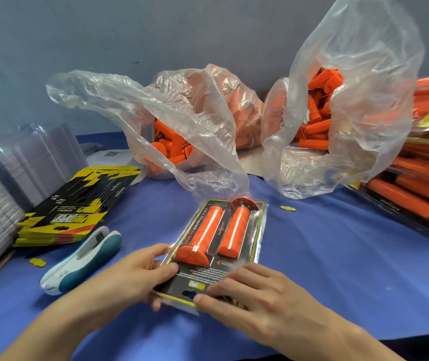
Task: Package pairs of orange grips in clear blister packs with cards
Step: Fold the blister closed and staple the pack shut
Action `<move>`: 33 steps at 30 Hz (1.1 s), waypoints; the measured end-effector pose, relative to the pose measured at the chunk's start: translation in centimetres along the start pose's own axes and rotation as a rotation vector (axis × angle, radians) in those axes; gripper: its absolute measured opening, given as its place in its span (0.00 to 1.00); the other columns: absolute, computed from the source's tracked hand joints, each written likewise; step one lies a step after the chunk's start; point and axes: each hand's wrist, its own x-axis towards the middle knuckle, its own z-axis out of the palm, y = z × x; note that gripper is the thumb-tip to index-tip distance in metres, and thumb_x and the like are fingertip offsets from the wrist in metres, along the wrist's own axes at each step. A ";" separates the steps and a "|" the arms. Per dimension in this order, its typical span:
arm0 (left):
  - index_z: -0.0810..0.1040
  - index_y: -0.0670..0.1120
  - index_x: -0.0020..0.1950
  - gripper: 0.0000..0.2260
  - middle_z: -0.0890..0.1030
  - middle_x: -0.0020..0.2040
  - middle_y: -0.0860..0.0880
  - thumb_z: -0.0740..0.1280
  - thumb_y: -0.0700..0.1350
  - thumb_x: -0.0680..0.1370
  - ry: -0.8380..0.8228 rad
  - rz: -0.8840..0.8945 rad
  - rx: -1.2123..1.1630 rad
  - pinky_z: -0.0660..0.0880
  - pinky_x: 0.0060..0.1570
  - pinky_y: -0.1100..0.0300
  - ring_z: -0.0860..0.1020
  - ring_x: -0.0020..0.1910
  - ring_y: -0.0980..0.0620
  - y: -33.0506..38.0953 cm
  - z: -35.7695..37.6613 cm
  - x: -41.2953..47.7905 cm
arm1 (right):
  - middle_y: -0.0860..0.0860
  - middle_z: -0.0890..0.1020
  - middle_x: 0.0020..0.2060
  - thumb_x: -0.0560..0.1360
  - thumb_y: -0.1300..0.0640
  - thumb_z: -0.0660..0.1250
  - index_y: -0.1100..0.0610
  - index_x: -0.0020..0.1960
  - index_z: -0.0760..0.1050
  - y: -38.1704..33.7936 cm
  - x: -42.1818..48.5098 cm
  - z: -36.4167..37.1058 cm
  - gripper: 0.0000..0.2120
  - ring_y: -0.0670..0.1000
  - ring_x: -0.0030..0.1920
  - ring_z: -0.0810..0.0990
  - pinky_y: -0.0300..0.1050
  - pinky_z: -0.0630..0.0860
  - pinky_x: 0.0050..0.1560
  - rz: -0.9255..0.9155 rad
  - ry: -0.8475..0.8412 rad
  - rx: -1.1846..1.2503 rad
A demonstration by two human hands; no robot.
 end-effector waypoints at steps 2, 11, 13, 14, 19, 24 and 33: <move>0.78 0.51 0.64 0.12 0.78 0.36 0.44 0.63 0.42 0.82 -0.046 0.022 0.087 0.68 0.28 0.63 0.70 0.30 0.51 -0.2 -1.3 0.5 | 0.49 0.81 0.48 0.82 0.62 0.61 0.53 0.57 0.81 0.0 0.2 -0.1 0.11 0.50 0.45 0.79 0.42 0.75 0.50 -0.013 -0.028 0.024; 0.77 0.52 0.66 0.20 0.81 0.41 0.41 0.71 0.49 0.74 0.084 0.040 0.128 0.64 0.25 0.64 0.68 0.30 0.53 0.2 -2.8 3.6 | 0.48 0.78 0.40 0.82 0.61 0.61 0.52 0.50 0.82 -0.1 1.0 -0.2 0.12 0.49 0.38 0.75 0.41 0.73 0.43 0.009 -0.057 0.053; 0.77 0.49 0.64 0.16 0.83 0.44 0.45 0.71 0.45 0.77 0.244 0.087 0.129 0.70 0.28 0.64 0.74 0.31 0.55 0.2 -2.0 4.4 | 0.48 0.78 0.37 0.83 0.60 0.60 0.51 0.47 0.83 -0.2 1.2 0.3 0.14 0.49 0.36 0.74 0.43 0.74 0.39 0.035 -0.042 0.003; 0.77 0.50 0.62 0.14 0.82 0.47 0.48 0.71 0.45 0.77 0.376 0.131 0.206 0.74 0.35 0.63 0.78 0.37 0.54 0.1 -1.6 4.6 | 0.48 0.77 0.36 0.83 0.60 0.60 0.51 0.46 0.83 -0.2 1.3 0.5 0.14 0.49 0.35 0.74 0.43 0.74 0.38 0.048 -0.031 -0.021; 0.76 0.58 0.48 0.03 0.78 0.46 0.60 0.64 0.53 0.81 0.596 0.602 0.663 0.68 0.49 0.68 0.77 0.49 0.57 1.0 -0.3 1.1 | 0.49 0.78 0.37 0.81 0.61 0.63 0.53 0.46 0.82 0.4 1.8 0.7 0.11 0.51 0.34 0.74 0.45 0.75 0.39 0.071 0.027 -0.085; 0.75 0.55 0.50 0.07 0.76 0.47 0.62 0.61 0.55 0.81 0.267 0.929 0.891 0.70 0.49 0.61 0.75 0.47 0.58 0.6 1.4 -1.0 | 0.49 0.79 0.38 0.83 0.60 0.60 0.53 0.49 0.83 0.7 1.9 1.2 0.13 0.51 0.35 0.75 0.45 0.75 0.39 0.099 0.069 -0.051; 0.78 0.49 0.40 0.11 0.78 0.44 0.54 0.66 0.52 0.80 0.387 1.091 1.147 0.72 0.46 0.61 0.75 0.43 0.53 -1.8 0.7 0.0 | 0.49 0.77 0.39 0.83 0.57 0.61 0.55 0.46 0.78 0.9 1.7 1.8 0.10 0.51 0.38 0.73 0.46 0.73 0.41 0.124 -0.044 0.064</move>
